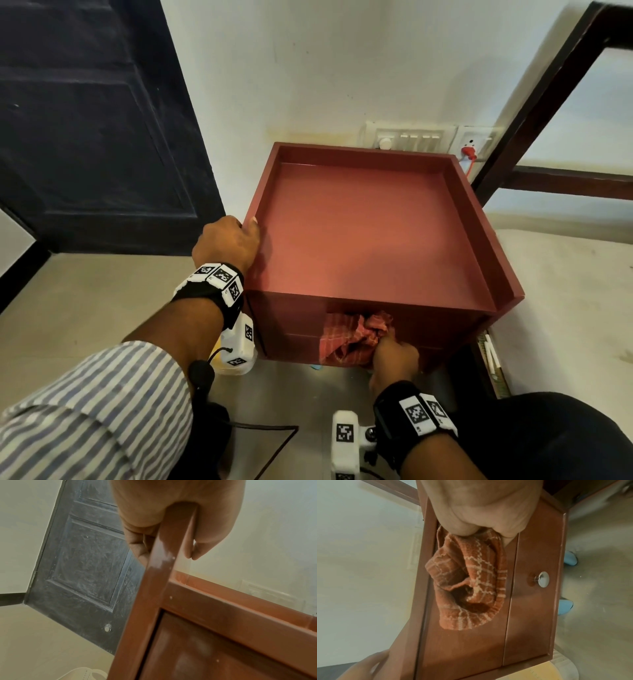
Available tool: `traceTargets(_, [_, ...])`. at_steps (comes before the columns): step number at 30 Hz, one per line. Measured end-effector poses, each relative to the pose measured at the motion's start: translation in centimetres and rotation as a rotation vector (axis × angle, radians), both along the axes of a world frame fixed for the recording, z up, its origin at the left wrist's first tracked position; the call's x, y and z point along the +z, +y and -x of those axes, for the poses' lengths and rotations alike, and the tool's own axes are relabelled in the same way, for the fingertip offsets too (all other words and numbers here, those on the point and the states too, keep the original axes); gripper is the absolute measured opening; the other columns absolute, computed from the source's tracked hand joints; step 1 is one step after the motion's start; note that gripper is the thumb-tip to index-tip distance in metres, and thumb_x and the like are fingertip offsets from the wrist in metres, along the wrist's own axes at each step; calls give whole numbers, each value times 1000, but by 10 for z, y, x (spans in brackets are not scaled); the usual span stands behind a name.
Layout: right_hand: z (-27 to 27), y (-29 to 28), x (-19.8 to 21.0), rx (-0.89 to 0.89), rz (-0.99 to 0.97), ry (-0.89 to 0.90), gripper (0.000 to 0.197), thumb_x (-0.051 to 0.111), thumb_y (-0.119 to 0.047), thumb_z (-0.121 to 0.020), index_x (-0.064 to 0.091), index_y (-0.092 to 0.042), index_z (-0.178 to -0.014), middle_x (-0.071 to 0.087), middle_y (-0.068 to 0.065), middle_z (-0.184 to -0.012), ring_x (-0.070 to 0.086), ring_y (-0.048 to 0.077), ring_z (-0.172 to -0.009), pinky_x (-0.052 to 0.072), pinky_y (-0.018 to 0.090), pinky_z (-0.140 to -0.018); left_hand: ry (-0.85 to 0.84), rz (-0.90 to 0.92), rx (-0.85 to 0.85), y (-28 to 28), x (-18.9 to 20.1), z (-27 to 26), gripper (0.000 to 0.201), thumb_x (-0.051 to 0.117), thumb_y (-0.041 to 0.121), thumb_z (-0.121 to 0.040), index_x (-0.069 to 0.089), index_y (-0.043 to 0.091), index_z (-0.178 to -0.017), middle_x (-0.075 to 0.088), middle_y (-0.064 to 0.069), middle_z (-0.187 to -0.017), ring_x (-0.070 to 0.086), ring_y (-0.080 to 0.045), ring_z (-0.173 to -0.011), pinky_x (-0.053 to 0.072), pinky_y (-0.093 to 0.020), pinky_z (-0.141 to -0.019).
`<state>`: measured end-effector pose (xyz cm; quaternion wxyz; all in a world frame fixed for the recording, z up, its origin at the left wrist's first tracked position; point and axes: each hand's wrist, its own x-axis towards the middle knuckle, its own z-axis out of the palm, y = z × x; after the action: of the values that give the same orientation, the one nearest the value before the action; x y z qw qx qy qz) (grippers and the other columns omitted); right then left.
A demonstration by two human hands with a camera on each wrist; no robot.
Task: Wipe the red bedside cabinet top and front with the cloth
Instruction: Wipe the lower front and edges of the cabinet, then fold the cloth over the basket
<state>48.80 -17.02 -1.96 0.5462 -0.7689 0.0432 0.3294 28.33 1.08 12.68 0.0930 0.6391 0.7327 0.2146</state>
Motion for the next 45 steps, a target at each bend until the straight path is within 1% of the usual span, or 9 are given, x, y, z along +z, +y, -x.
traceTargets(4, [-18,-22,15,17,47,147,48,58,-27,-97,56,6,-131,62,27,-131,70,33,-105,58,40,-90,18,-38,-25,-11,4,-1,47,37,43,-104,67,8,-102,69,-20,-100,65,-42,-93,48,-43,-78])
traceTargets(6, [-26,-35,17,82,53,270,41,54,-17,-103,50,3,-139,58,22,-136,74,8,-79,56,17,-60,3,-6,-51,-13,4,1,47,32,39,-107,65,6,-108,67,-23,-106,63,-45,-100,49,-45,-85])
traceTargets(12, [-24,-30,25,497,104,23,43,73,-43,-80,76,-2,-92,76,16,-104,72,35,-100,58,42,-86,-154,46,-104,-31,-6,7,50,26,33,-112,63,0,-122,66,-28,-122,57,-49,-118,44,-47,-99])
traceTargets(16, [-6,-28,83,754,-88,163,29,79,-20,-84,69,-3,-64,67,12,-64,63,17,-52,53,27,-49,-253,139,-138,-54,-9,15,41,51,30,-105,52,5,-138,62,-24,-131,58,-44,-120,45,-43,-101])
traceTargets(25, [26,-30,173,894,-458,141,41,74,-23,-90,53,-21,-124,74,18,-104,68,25,-81,53,37,-66,-392,198,-805,-147,37,26,139,86,63,-61,-15,54,-156,-22,18,-167,-12,-15,-157,18,-52,-122])
traceTargets(31, [77,-32,210,977,-577,305,22,59,-16,-100,63,-18,-122,78,8,-99,76,18,-84,59,30,-63,-609,154,-895,-152,37,58,88,86,40,-75,43,48,-150,57,25,-142,58,4,-127,50,-30,-109])
traceTargets(36, [122,7,198,1377,-481,-482,66,79,-26,-86,49,-38,-144,64,3,-119,66,4,-86,51,12,-72,-578,55,-474,-113,20,119,47,85,14,-77,73,33,-118,77,16,-105,71,4,-96,56,-24,-91])
traceTargets(41, [189,64,155,1657,-374,-805,88,81,-28,-78,37,-33,-154,46,-9,-148,49,10,-131,42,29,-113,-692,267,-319,-78,-7,154,47,81,21,-74,67,34,-118,76,8,-107,73,-12,-98,59,-35,-91])
traceTargets(45, [224,97,106,1615,-279,-703,59,79,-23,-74,59,-24,-129,66,-4,-115,62,14,-104,52,30,-94,-837,480,-172,-69,-48,176,86,80,6,-84,31,42,-144,66,-3,-124,72,-25,-99,62,-39,-78])
